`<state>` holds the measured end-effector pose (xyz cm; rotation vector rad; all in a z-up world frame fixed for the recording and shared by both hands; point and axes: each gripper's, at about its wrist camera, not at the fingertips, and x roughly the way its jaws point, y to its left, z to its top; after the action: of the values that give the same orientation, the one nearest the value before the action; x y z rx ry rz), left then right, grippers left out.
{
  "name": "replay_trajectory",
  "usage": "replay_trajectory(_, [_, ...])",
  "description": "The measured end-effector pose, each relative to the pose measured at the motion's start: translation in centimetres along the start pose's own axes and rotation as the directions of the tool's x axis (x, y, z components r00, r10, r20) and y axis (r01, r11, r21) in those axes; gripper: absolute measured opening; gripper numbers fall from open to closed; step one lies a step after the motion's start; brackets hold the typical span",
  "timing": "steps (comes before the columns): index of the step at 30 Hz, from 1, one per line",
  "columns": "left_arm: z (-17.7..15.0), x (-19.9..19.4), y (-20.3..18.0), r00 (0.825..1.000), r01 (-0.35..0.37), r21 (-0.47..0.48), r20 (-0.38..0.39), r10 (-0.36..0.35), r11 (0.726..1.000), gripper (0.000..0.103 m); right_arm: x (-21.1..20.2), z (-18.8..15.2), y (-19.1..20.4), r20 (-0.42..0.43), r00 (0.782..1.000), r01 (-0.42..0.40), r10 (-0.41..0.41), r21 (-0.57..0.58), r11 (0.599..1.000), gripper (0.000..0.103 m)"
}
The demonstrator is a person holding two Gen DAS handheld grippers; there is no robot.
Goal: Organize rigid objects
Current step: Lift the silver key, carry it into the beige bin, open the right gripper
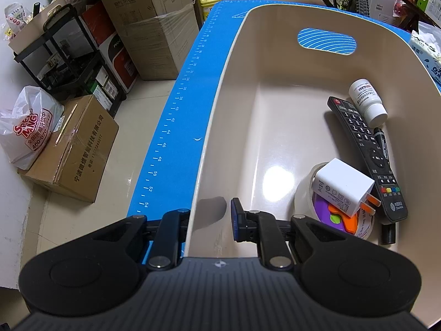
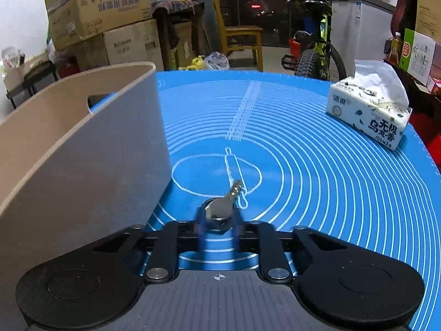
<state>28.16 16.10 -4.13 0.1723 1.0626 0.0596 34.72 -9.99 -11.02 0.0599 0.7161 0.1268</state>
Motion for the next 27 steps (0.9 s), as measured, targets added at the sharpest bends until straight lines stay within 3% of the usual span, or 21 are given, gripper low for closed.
replay_trajectory(10, [0.0, 0.1, -0.1, 1.0, -0.002, -0.001, 0.001, 0.002, 1.0, 0.019, 0.3, 0.5, -0.7, -0.004, 0.999, 0.051, -0.051, 0.018, 0.999, 0.013])
replay_trajectory(19, [0.0, 0.2, -0.3, 1.0, -0.007, 0.0, 0.001, 0.007, 1.0, 0.019, 0.8, 0.7, -0.4, 0.004, 1.0, 0.022, -0.022, -0.054, 0.998, 0.015])
replay_trajectory(25, [0.0, 0.1, -0.4, 1.0, -0.01, 0.006, 0.003, 0.01, 1.0, 0.019, 1.3, 0.8, 0.5, 0.006, 1.0, 0.031, -0.03, -0.132, 0.991, 0.03])
replay_trajectory(27, [0.0, 0.1, -0.4, 1.0, -0.01, 0.006, 0.003, 0.01, 1.0, 0.019, 1.6, 0.7, 0.7, 0.004, 0.999, 0.033, -0.033, -0.151, 0.988, 0.031])
